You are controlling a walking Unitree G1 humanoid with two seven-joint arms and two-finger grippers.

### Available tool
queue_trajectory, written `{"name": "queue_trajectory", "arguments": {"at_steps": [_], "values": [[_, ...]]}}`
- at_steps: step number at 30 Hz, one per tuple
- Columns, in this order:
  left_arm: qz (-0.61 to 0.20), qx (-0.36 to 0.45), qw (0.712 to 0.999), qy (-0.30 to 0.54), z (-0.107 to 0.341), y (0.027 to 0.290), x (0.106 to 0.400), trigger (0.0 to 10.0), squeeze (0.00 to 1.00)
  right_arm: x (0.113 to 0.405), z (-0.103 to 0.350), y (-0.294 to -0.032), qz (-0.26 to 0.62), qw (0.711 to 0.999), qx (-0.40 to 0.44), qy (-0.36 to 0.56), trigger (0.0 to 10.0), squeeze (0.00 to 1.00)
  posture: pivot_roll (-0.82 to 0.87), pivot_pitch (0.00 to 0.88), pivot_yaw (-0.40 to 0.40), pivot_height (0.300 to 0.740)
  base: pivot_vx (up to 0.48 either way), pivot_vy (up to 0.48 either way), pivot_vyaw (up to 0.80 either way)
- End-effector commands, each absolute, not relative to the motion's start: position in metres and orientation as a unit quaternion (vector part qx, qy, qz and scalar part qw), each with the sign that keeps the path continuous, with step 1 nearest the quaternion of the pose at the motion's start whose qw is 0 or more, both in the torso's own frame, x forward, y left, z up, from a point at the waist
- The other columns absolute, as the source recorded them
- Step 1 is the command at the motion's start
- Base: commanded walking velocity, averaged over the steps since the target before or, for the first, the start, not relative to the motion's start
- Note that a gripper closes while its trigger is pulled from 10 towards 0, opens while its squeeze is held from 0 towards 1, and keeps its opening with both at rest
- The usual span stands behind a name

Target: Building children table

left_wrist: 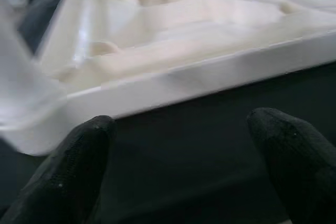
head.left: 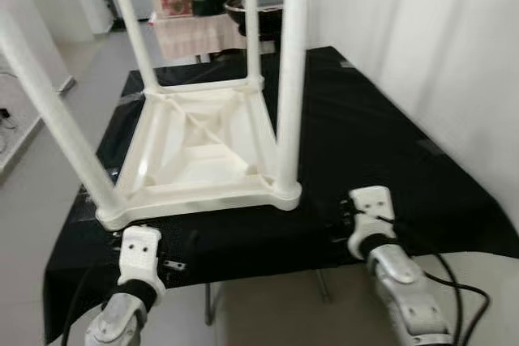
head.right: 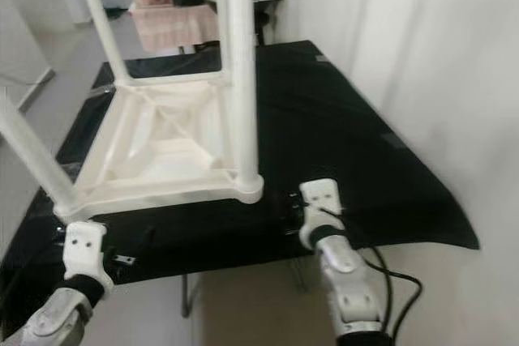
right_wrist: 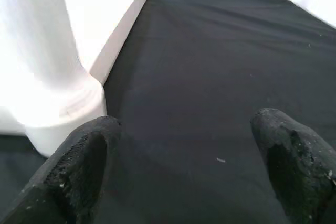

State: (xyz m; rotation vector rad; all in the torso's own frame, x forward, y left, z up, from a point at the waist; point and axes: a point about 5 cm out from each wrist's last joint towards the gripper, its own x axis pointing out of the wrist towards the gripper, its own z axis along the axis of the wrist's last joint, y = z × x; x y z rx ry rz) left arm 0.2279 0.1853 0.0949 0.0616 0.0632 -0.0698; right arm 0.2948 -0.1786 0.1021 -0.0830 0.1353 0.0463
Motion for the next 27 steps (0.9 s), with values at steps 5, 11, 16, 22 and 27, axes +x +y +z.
{"name": "queue_trajectory", "arguments": {"at_steps": [5,11,16,22,27], "values": [[-0.034,0.058,0.998,0.009,0.102,0.185,0.235,10.0,0.0,0.298,0.099,-0.169,0.027,0.996,-0.022,0.083,10.0,0.0,-0.04,0.0,0.013,0.74,0.0,0.0,0.0],[-0.055,0.051,0.997,-0.002,0.106,0.179,0.241,10.0,0.0,0.305,0.099,-0.164,0.053,0.996,-0.002,0.072,10.0,0.0,-0.04,0.0,0.01,0.74,0.0,0.0,0.0],[-0.057,0.044,0.997,-0.003,0.105,0.178,0.238,10.0,0.0,0.305,0.098,-0.164,0.071,0.995,0.009,0.074,10.0,0.0,-0.04,0.0,0.011,0.74,0.0,0.0,0.0],[-0.036,0.052,0.998,-0.007,0.106,0.182,0.235,10.0,0.0,0.306,0.105,-0.16,0.125,0.99,0.022,0.057,10.0,0.0,-0.04,0.0,0.014,0.74,0.0,0.0,0.0],[-0.004,0.06,0.998,-0.009,0.106,0.188,0.236,10.0,0.0,0.312,0.109,-0.163,0.137,0.989,0.006,0.048,10.0,0.0,-0.03,0.0,0.012,0.74,0.0,0.0,0.0]]}}
